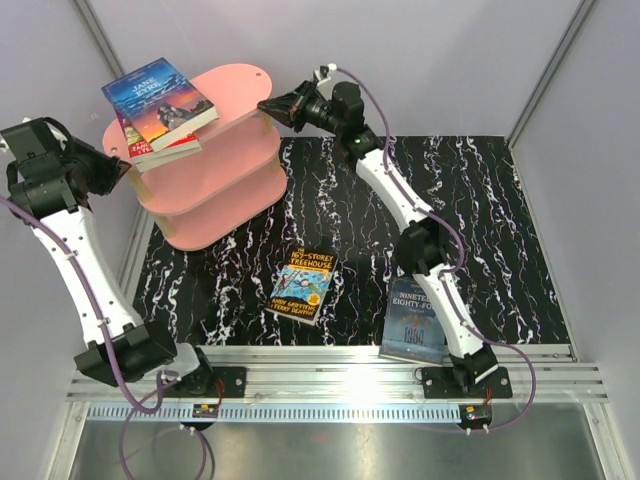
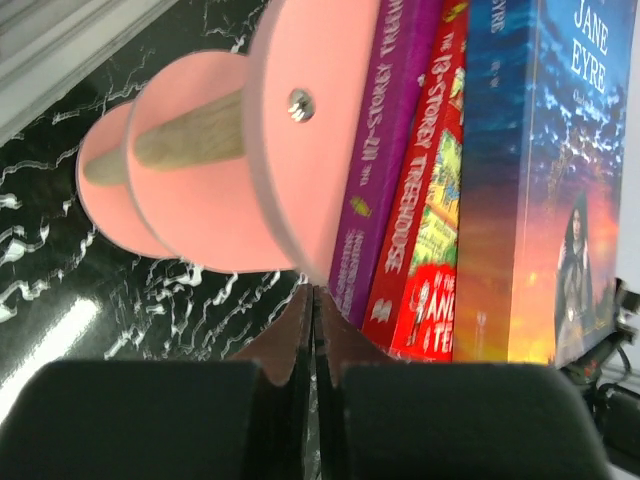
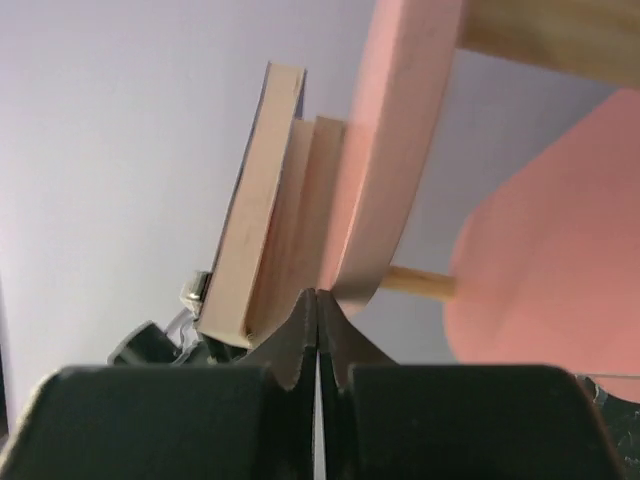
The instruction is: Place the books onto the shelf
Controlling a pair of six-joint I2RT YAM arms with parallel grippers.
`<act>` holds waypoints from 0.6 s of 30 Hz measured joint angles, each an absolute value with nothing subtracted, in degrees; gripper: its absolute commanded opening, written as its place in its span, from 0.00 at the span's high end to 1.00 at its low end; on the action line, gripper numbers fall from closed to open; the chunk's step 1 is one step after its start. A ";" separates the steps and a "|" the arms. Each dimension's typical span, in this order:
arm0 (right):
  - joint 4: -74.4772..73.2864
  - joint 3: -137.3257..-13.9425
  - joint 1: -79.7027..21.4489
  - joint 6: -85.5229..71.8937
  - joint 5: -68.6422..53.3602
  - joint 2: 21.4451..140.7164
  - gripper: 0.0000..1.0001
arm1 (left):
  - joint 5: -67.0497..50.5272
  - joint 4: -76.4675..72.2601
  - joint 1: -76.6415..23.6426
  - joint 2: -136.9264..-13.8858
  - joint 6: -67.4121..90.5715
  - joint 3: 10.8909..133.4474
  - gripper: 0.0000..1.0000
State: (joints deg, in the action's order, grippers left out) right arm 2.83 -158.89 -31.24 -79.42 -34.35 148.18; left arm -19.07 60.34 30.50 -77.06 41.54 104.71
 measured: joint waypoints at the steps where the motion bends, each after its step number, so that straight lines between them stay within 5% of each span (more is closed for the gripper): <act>1: 3.49 -157.45 -31.31 -80.77 -33.06 148.75 1.00 | -18.55 59.48 29.45 -78.13 40.93 105.14 1.00; 18: 11.70 -158.21 -40.29 -87.74 -15.90 148.35 1.00 | -16.36 51.31 26.39 -82.56 38.83 104.79 1.00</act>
State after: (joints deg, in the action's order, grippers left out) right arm 11.70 -158.21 -40.29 -87.74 -15.90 148.35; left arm -16.36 51.31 26.39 -82.56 38.83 104.79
